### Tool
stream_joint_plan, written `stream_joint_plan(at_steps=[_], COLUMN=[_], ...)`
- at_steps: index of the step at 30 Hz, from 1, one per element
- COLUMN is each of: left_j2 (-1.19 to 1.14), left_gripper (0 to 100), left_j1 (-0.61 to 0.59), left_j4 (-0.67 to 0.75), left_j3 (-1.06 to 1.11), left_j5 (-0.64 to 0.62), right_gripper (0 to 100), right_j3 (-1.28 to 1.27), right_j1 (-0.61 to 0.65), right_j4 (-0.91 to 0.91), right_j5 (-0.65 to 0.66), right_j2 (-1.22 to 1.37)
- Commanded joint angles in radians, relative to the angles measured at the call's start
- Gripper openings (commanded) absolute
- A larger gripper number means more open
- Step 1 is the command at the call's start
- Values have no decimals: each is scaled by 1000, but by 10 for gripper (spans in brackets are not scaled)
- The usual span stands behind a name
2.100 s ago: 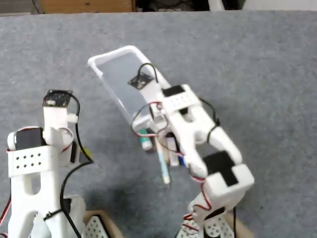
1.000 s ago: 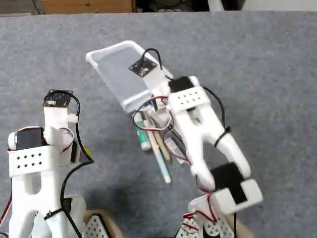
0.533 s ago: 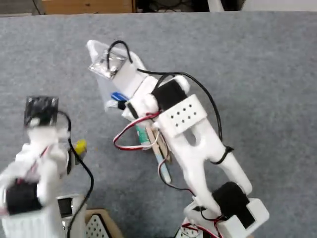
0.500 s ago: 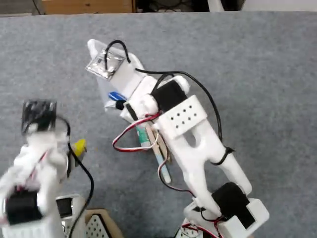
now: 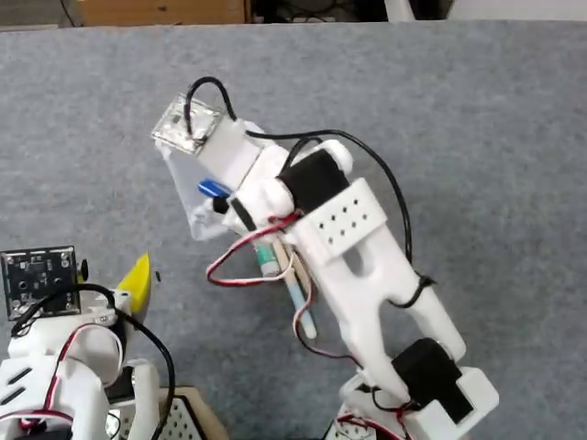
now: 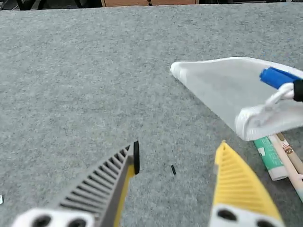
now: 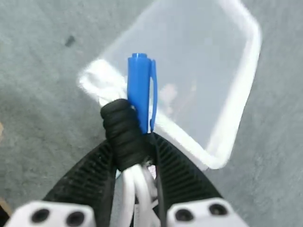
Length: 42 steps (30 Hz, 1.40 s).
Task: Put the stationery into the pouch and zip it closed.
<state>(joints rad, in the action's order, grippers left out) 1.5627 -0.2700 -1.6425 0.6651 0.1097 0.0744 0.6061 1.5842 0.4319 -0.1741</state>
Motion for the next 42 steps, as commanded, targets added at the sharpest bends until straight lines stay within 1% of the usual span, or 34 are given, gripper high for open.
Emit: stream_joint_plan(at_steps=[1, 6, 8, 13, 20, 22, 26, 29, 31, 33, 39, 42], left_j2=[3, 3, 3, 3, 3, 3, 3, 2, -3, 2, 2, 2], left_gripper=[276, 276, 276, 276, 276, 276, 276, 276, 276, 276, 276, 276], left_j1=[-25, -145, -174, -185, -185, -185, -185, -180, -179, -179, -185, -185], left_j4=[-8, -2, 0, 0, 0, -2, -2, -5, -9, -5, 0, 0], left_j3=[-39, -30, -31, -30, -30, -30, -30, -30, -27, -5, 21, 21], left_j5=[-8, 109, 130, 137, 137, 137, 137, 140, 180, 209, 209, 207], right_gripper=[12, 12, 12, 12, 12, 13, 20, 93, 132, 140, 142, 142], right_j3=[-120, -351, -438, -638, -831, -869, -891, -889, -880, -871, -871, -852], right_j1=[-75, -138, -158, -198, -269, -282, -287, -284, -284, -284, -241, -209], right_j4=[-95, -256, -330, -502, -689, -730, -744, -747, -741, -738, -726, -654], right_j5=[3, 5, 5, 5, 5, 34, 101, 104, 106, 106, 100, 101], right_j2=[-39, -39, -39, -39, -38, -27, 59, 125, 140, 133, 68, 16])
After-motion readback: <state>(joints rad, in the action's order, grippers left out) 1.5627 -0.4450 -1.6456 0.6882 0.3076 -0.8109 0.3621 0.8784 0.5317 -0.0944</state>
